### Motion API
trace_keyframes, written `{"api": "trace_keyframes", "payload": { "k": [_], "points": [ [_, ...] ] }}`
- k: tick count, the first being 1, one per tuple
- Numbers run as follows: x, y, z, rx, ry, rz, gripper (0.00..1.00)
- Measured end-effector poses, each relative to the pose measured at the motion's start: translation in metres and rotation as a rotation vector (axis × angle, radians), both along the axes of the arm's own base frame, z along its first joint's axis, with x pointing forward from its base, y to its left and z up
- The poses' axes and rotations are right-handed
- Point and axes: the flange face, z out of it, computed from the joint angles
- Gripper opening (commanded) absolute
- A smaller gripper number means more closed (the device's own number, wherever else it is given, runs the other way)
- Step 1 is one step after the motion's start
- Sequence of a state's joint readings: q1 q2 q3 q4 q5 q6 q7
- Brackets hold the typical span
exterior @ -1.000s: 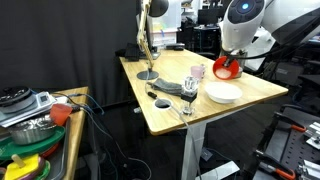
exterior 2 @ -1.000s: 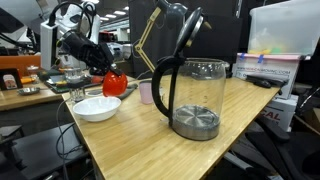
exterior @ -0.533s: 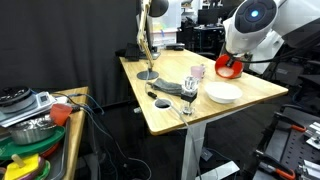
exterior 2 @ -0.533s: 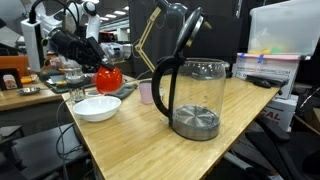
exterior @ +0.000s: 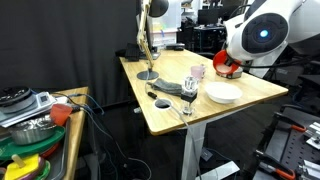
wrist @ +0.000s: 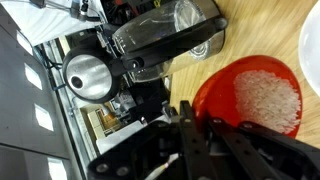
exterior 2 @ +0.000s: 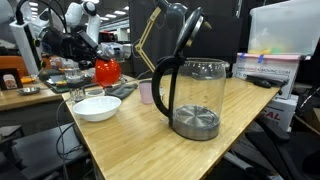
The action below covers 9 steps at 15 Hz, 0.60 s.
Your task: Pour some rice from the orange bowl into the white bowl
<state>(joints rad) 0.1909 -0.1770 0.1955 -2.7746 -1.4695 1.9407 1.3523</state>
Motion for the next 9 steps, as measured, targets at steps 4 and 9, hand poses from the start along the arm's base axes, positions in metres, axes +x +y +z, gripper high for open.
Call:
{"api": "trace_keyframes", "payload": {
  "k": [4,9],
  "points": [
    [-0.005,0.005,-0.010,-0.038,-0.010,0.001,0.02],
    [-0.007,0.004,-0.020,-0.051,0.003,-0.005,0.02]
  ]
}}
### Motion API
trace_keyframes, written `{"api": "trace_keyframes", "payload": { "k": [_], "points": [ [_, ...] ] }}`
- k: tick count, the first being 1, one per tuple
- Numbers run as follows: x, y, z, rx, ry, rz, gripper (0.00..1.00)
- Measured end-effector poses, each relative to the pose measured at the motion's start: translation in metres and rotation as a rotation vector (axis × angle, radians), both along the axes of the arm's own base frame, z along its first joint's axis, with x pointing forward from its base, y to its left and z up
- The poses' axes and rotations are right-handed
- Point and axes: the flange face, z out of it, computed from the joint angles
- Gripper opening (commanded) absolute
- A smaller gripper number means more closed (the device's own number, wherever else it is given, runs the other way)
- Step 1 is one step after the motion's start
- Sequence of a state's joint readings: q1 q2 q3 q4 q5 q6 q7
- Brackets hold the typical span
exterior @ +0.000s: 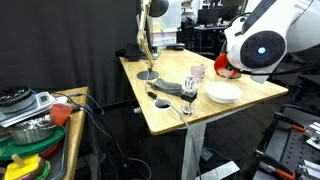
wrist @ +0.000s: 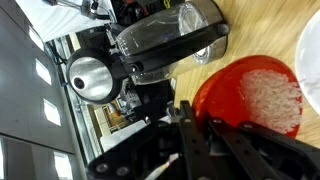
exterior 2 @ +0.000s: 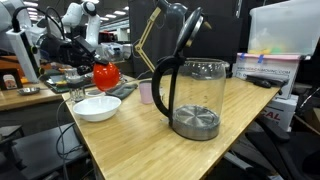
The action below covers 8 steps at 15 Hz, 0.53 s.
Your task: Pour some rice from the orange bowl into the white bowl
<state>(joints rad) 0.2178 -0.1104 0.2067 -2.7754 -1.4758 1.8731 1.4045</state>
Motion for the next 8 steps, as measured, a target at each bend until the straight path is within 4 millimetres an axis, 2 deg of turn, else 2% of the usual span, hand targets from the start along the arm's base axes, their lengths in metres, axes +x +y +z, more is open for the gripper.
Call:
{"api": "trace_keyframes", "payload": {
  "k": [8],
  "points": [
    [-0.0005,-0.0065,-0.0077,0.020,0.024,-0.024,0.02]
  ]
}}
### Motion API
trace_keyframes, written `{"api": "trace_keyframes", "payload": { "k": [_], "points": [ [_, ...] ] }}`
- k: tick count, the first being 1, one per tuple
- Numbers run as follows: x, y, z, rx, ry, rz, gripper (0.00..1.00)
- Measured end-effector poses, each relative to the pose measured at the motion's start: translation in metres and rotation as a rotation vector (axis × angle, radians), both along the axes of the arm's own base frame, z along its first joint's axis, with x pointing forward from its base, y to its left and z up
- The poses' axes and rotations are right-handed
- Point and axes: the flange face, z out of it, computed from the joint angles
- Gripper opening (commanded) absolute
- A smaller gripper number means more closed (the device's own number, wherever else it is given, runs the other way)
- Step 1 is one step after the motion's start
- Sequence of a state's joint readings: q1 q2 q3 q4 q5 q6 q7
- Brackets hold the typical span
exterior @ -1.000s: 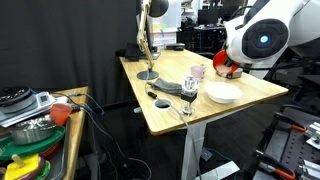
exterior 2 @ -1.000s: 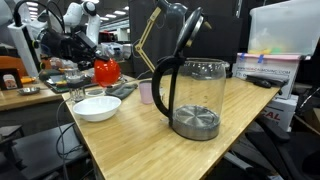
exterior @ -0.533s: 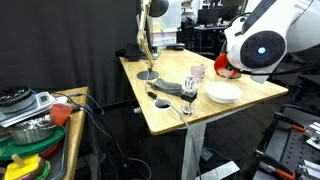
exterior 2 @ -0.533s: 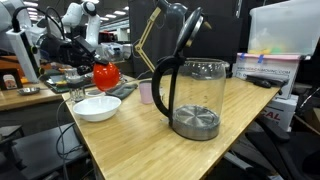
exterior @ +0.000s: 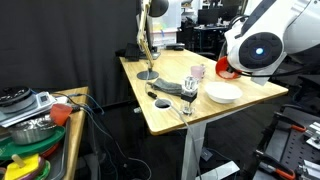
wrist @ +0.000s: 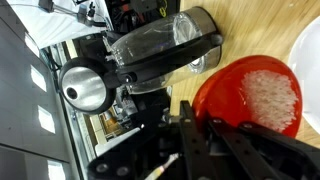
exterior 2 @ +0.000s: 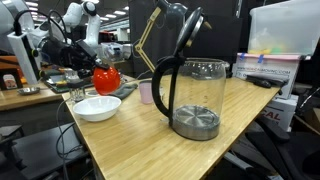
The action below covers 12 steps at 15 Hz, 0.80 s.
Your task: Pour some rice from the orange bowl into the white bowl
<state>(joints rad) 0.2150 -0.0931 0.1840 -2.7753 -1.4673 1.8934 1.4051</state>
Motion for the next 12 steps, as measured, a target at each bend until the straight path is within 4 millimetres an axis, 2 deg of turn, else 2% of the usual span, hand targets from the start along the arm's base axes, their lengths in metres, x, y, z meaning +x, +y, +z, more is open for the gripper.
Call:
{"api": "trace_keyframes", "payload": {
  "k": [8,12],
  "points": [
    [0.001,-0.004,-0.008,0.083,0.029,-0.017,0.02],
    [0.000,-0.010,-0.017,0.175,0.064,-0.081,0.02]
  ]
}}
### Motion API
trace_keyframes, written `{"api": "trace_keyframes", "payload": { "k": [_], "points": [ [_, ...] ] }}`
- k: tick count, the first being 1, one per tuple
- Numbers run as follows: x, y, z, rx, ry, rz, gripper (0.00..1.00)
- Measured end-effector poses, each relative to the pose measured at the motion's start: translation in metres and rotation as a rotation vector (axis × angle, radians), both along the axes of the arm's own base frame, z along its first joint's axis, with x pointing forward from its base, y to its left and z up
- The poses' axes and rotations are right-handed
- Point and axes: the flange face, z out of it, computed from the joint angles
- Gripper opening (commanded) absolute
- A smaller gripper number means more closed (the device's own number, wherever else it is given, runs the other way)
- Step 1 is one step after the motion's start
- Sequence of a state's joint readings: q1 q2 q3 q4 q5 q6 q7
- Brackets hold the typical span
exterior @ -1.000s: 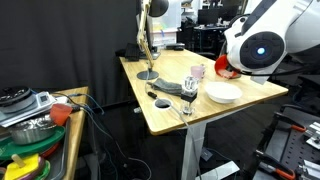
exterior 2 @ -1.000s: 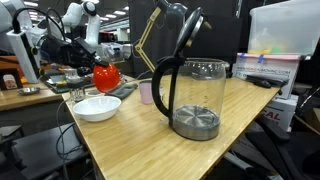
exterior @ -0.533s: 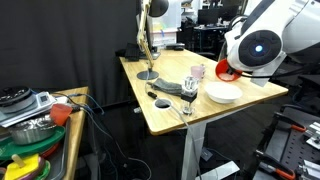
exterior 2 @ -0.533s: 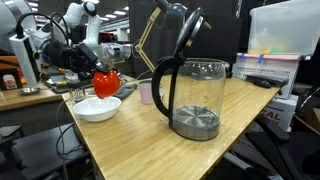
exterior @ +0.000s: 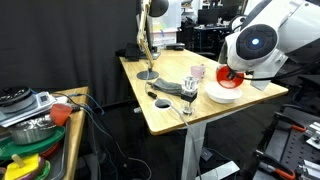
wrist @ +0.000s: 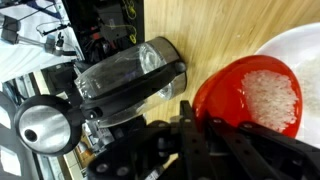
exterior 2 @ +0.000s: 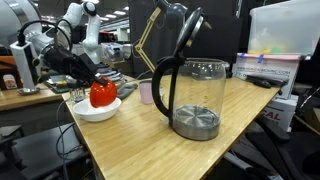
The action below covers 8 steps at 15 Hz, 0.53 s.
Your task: Pour some rice from the orange bowl into the white bowl
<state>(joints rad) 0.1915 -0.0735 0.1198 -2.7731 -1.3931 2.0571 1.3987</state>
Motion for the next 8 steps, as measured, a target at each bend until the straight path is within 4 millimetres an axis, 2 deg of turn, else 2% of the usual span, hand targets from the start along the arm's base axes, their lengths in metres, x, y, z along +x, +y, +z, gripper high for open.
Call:
{"api": "trace_keyframes", "payload": {
  "k": [3,6,8],
  "points": [
    [0.004,-0.017,-0.004,0.077,0.020,-0.089,0.02],
    [0.017,-0.041,0.001,0.149,0.018,-0.178,0.02],
    [0.025,-0.051,0.005,0.207,0.014,-0.212,0.02]
  ]
}}
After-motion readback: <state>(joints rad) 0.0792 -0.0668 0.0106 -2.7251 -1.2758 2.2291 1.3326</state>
